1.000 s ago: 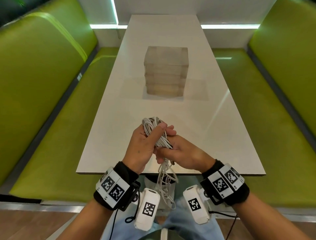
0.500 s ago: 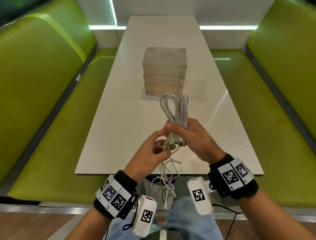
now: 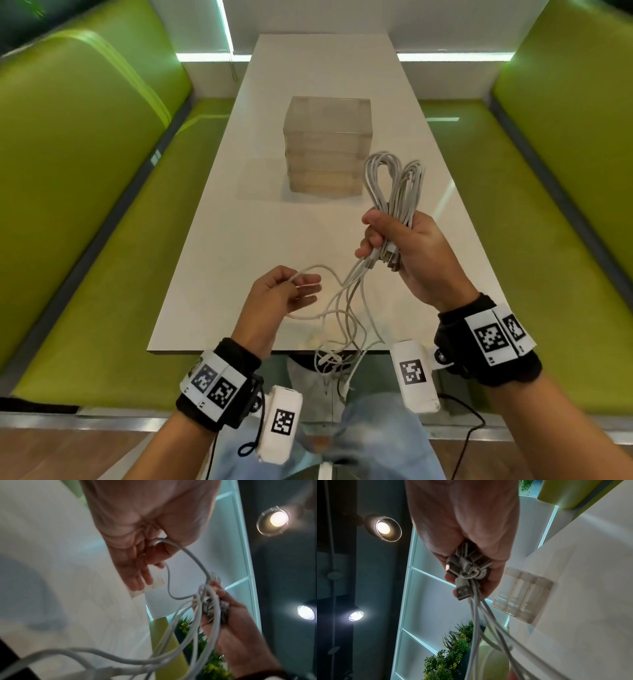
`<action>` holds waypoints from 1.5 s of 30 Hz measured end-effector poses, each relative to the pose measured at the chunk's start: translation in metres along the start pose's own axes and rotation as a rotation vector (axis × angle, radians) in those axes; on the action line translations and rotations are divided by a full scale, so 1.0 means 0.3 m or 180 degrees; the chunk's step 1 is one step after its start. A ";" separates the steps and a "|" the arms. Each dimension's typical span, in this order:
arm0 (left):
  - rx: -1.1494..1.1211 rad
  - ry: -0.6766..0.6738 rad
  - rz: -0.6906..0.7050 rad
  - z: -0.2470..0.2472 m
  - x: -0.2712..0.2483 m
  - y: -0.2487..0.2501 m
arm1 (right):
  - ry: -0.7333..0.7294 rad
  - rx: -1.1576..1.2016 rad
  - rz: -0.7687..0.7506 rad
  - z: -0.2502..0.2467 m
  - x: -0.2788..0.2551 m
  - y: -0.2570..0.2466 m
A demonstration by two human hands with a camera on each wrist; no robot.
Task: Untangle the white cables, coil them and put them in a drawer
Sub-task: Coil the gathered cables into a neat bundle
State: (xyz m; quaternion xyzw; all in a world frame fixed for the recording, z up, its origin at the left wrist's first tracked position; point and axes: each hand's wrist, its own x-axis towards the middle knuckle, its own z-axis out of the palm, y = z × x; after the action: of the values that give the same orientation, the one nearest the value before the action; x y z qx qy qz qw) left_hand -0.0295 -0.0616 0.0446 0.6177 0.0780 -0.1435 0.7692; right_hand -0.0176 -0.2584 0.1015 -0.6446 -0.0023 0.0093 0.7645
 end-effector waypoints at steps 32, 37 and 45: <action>-0.1124 -0.2263 -0.0062 -0.051 -0.041 0.093 | 0.0690 -0.0657 -0.0575 -0.082 0.060 -0.023; -0.0585 -0.1903 -0.0608 -0.037 -0.042 0.101 | 0.0685 -0.0693 -0.0560 -0.084 0.063 -0.029; 0.2520 -0.1212 -0.0095 0.016 -0.010 0.032 | 0.0239 -0.0688 -0.0396 -0.033 0.027 -0.013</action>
State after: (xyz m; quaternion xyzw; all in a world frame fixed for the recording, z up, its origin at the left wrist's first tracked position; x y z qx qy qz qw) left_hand -0.0295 -0.0641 0.0554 0.8262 -0.1174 -0.2847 0.4718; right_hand -0.0094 -0.2686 0.1034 -0.7217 -0.0146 -0.0625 0.6892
